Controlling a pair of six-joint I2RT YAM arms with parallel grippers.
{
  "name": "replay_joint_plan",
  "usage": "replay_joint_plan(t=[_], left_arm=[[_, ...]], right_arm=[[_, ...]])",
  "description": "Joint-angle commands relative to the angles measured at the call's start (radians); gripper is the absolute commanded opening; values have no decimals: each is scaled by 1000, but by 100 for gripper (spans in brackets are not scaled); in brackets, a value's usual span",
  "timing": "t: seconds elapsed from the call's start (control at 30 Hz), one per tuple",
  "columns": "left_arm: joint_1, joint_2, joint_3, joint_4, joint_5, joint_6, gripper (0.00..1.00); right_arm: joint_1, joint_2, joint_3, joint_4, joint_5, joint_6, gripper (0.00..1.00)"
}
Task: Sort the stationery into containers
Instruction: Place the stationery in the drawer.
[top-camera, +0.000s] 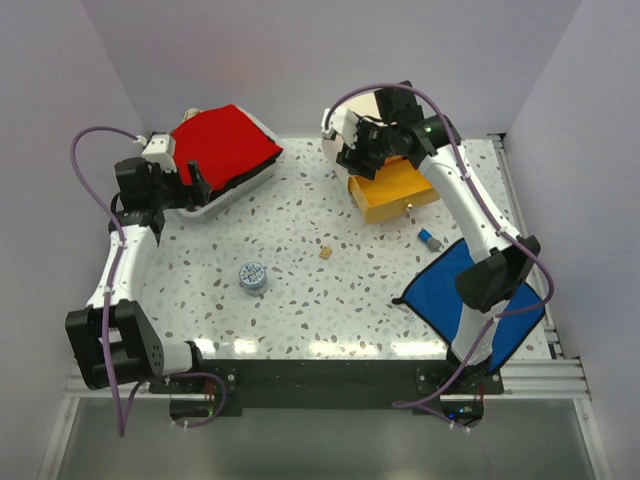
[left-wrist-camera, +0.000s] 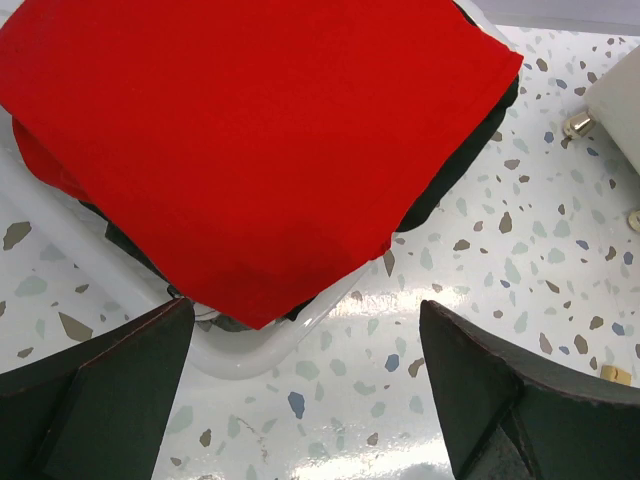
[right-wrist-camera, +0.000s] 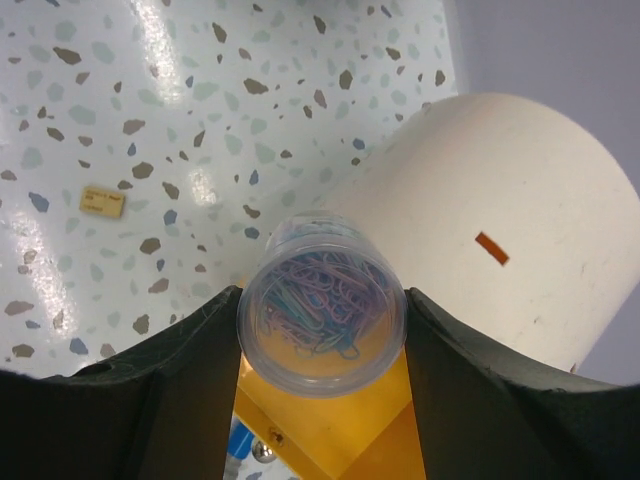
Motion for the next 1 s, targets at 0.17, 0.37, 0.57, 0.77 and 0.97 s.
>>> replay_joint_plan(t=[0.17, 0.37, 0.57, 0.77, 0.97], left_arm=[[1, 32, 61, 53, 24, -17, 100], [-1, 35, 45, 66, 30, -23, 100], [-1, 32, 42, 60, 28, -21, 100], [-1, 33, 55, 41, 24, -8, 100], [-1, 33, 55, 41, 28, -6, 100]], right_arm=[[-84, 2, -1, -108, 15, -40, 0], [-102, 36, 10, -181, 20, -82, 0], [-107, 46, -71, -127, 26, -70, 0], [-107, 94, -57, -101, 42, -16, 4], [-107, 109, -105, -49, 60, 1, 17]])
